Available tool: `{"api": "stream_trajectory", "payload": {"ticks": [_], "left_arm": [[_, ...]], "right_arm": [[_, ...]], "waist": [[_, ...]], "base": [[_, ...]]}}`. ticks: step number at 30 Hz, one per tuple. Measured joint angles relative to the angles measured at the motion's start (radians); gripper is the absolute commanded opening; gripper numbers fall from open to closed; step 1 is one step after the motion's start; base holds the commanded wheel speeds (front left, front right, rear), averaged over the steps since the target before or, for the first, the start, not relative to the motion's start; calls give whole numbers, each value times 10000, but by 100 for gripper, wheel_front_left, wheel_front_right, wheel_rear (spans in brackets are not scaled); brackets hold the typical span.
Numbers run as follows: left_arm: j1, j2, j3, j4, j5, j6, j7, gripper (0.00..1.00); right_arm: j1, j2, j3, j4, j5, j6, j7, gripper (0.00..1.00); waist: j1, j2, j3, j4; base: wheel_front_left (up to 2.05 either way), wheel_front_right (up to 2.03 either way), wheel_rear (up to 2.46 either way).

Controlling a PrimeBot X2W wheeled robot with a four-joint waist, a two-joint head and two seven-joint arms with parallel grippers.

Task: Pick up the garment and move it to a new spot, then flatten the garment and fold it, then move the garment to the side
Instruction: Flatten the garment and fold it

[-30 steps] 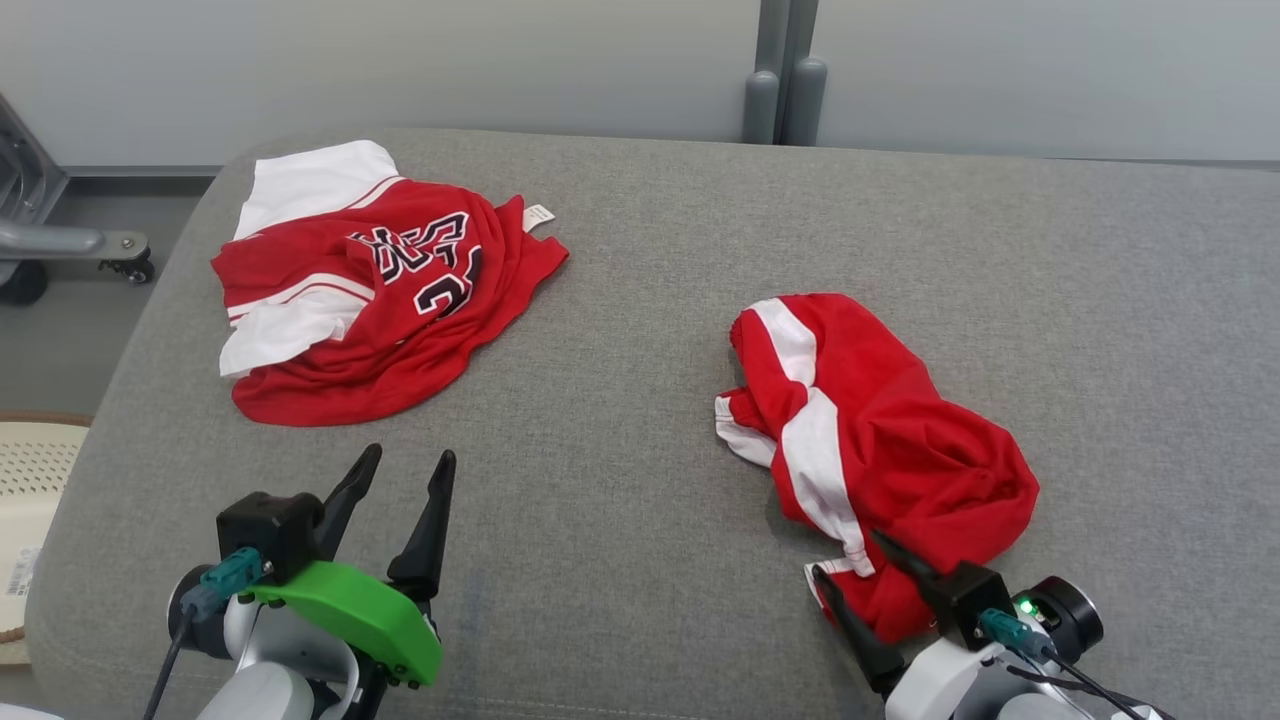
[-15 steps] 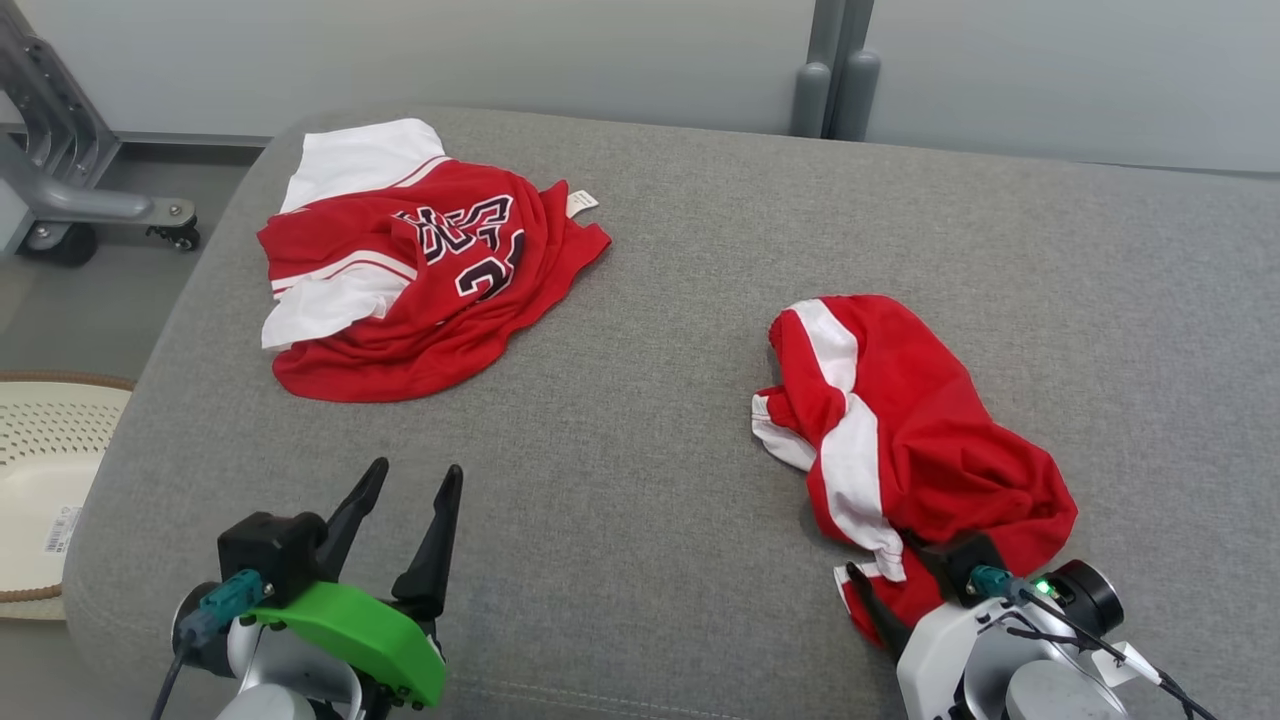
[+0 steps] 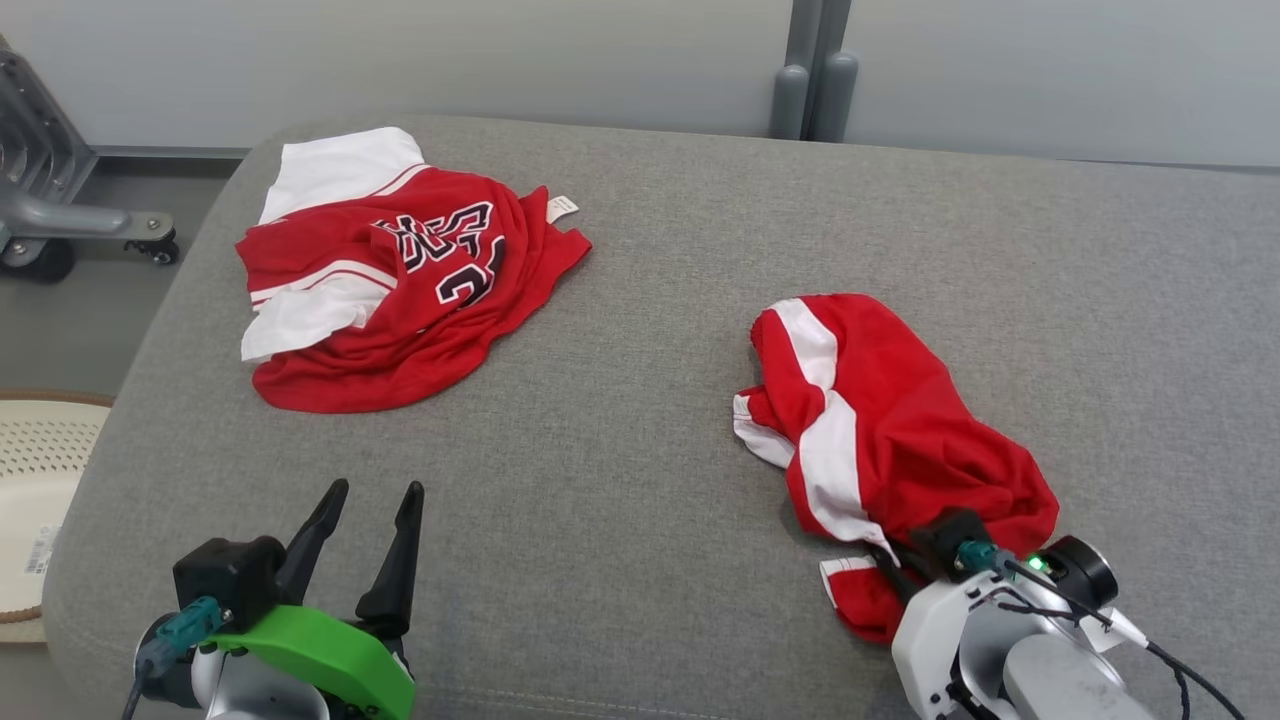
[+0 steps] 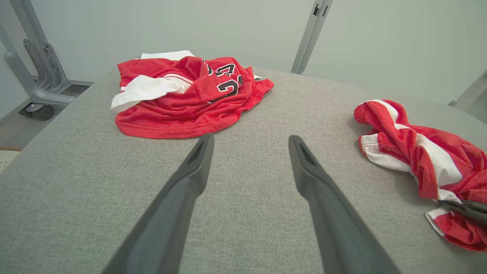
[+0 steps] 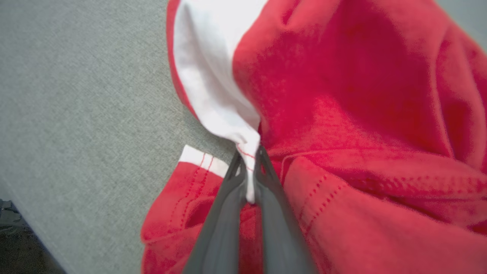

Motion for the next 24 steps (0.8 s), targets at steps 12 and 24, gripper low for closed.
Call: {"api": "stream_trajectory", "payload": {"ticks": [12, 24], "left_arm": [[320, -13, 337, -240, 17, 0, 6, 100], [480, -267, 541, -596, 48, 2, 90, 100]], "right_arm": [[-831, 533, -1476, -2502, 3695, 96, 322, 0], [-904, -2263, -2711, -2853, 4744, 102, 3147, 0]], "waist": [[0, 0, -27, -797], [0, 0, 23, -1472]], "base": [[0, 0, 0], [0, 0, 0]]}}
